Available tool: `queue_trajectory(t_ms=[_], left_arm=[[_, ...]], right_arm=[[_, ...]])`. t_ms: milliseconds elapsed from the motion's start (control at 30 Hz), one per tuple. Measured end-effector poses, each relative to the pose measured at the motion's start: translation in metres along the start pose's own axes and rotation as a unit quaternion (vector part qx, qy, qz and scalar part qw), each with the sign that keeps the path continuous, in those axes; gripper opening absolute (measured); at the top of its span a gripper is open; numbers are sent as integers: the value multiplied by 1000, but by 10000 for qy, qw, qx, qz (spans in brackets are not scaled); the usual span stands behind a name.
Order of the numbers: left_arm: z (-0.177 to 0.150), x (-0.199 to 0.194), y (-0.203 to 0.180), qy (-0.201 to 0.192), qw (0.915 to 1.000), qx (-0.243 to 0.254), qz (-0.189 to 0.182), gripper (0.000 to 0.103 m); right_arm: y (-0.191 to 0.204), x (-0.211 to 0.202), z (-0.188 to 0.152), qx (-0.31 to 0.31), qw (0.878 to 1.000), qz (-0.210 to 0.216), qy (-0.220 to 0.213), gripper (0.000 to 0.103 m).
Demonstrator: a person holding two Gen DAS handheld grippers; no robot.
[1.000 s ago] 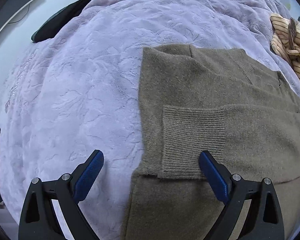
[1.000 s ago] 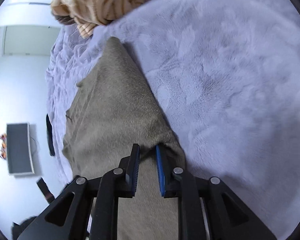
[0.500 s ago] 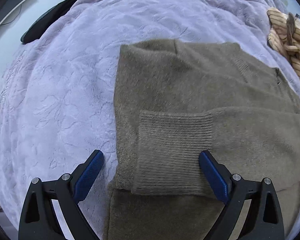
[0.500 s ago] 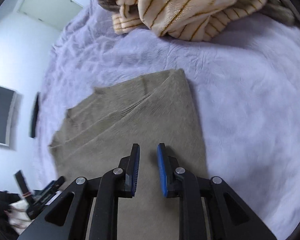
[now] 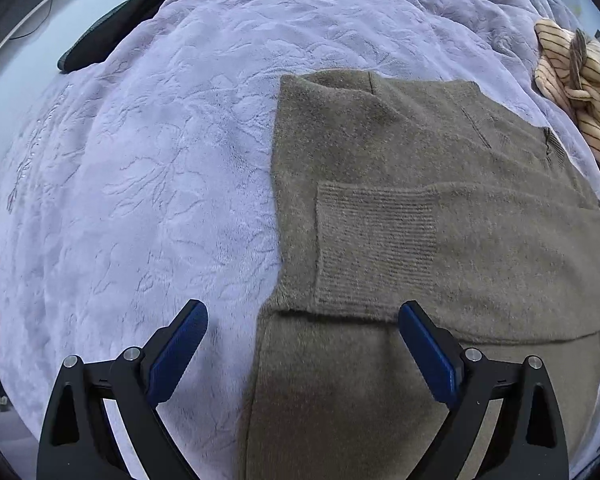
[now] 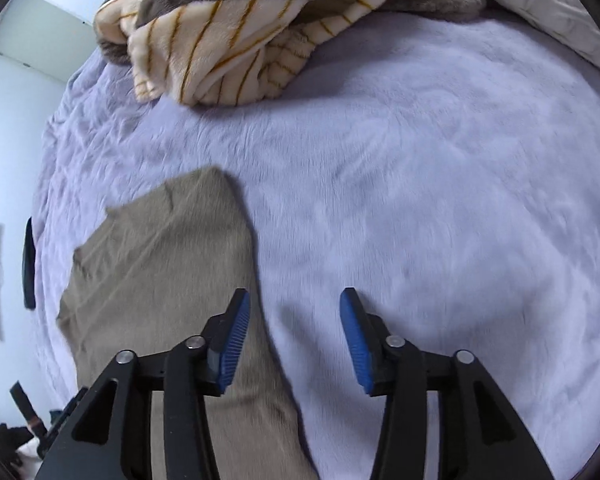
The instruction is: Fold small clothes
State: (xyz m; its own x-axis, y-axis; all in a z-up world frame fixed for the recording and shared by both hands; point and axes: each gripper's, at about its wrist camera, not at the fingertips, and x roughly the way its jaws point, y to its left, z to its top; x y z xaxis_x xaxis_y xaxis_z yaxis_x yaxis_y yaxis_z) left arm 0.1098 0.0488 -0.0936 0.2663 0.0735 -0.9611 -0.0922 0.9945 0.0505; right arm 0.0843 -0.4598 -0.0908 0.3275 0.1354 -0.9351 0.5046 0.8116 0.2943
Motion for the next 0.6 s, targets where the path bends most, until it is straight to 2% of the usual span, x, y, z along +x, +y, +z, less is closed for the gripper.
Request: queue_trajectory(t_ms=[200,333,600], left_arm=[[-37,-16,-20,296,9989,362,-81,97],[-62,-29,-35,489,9971,548,-221,97],[-104,-64,-49,632,9950,661,-408,97]], right_arm=[[2,-8,-58,-119,9986,110,508,57],[15,-13,-92,-467,9959,83,765,65],[33,-30,-140,-854,9905,129,1073,67]])
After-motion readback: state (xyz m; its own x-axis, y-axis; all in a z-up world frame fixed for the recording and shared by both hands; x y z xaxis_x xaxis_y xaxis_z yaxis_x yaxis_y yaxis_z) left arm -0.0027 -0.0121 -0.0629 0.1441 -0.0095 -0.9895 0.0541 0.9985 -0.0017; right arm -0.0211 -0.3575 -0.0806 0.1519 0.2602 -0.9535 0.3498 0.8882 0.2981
